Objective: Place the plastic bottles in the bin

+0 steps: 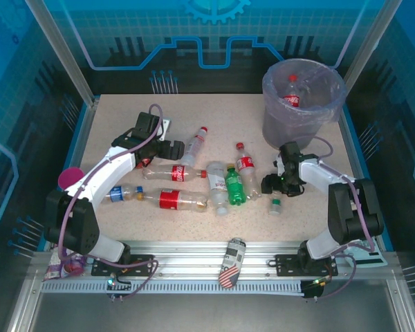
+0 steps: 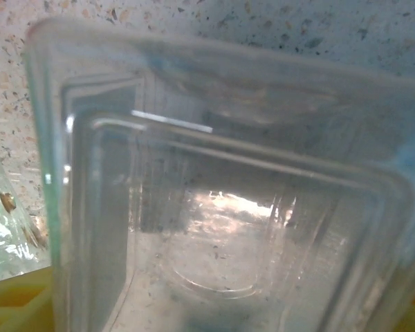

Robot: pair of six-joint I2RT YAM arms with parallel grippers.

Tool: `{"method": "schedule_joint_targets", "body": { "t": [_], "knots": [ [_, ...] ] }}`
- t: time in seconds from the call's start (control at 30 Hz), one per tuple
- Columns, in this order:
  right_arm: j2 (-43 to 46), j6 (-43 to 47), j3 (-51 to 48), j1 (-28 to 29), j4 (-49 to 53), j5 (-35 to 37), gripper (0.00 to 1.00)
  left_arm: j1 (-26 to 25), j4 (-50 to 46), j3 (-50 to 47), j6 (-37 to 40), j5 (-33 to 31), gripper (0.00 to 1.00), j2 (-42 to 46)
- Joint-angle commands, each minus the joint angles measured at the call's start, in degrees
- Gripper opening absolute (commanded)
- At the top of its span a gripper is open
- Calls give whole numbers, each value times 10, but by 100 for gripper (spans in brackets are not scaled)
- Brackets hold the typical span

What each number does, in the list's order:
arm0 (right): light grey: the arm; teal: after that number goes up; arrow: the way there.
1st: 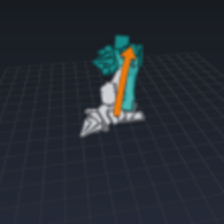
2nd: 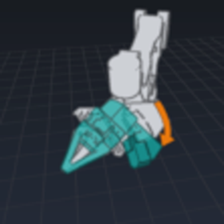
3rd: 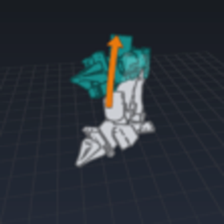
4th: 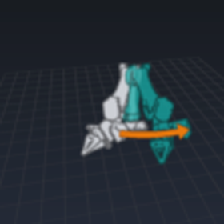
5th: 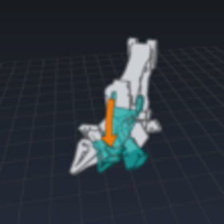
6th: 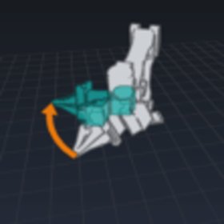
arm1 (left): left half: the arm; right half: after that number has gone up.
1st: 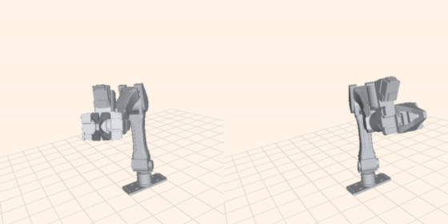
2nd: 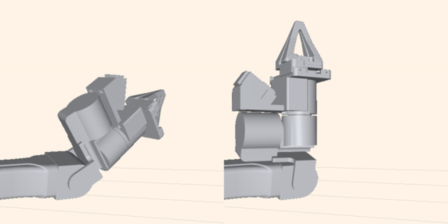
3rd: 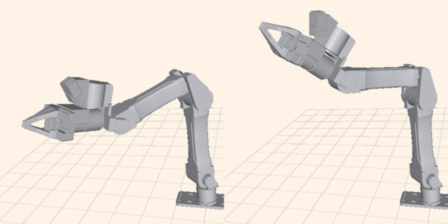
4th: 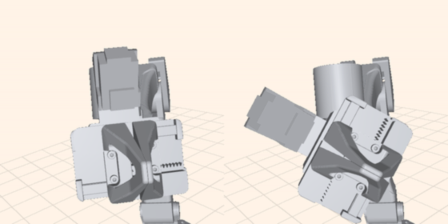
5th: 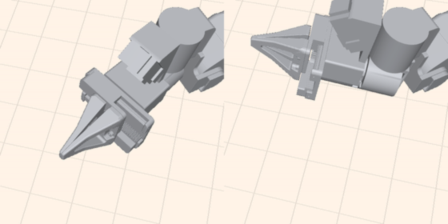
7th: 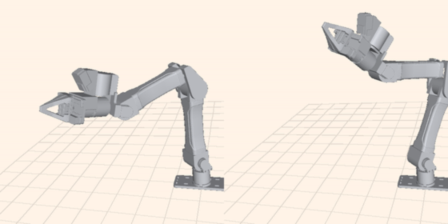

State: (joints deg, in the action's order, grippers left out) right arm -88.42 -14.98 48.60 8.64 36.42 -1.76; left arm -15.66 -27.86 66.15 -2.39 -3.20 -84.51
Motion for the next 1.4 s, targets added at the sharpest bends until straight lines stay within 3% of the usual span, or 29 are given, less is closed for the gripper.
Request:
{"method": "schedule_joint_targets", "body": {
  "t": [0.0,0.3,0.5,0.73,1.0,1.13,1.27,1.37],
  "knots": [
    [1,0,14,-5,13,11,81,-4,-9,8,14,1,99,8],
    [41,-4,1,-7,4,22,63,-4,-8,9,13,3,99,8],
    [74,7,13,11,23,-25,60,-5,-9,8,14,-1,99,6],
    [155,14,125,73,98,-33,57,-5,-10,9,15,-2,99,1],
    [187,42,284,100,95,-67,53,-5,-11,10,14,1,99,0],
    [161,75,380,91,62,-40,51,-6,-11,10,13,3,99,1],
    [106,76,456,41,2,-26,48,-7,-10,10,13,2,99,7],
    [66,78,500,14,-43,25,45,-10,-9,8,14,-4,99,11]
  ]
}}
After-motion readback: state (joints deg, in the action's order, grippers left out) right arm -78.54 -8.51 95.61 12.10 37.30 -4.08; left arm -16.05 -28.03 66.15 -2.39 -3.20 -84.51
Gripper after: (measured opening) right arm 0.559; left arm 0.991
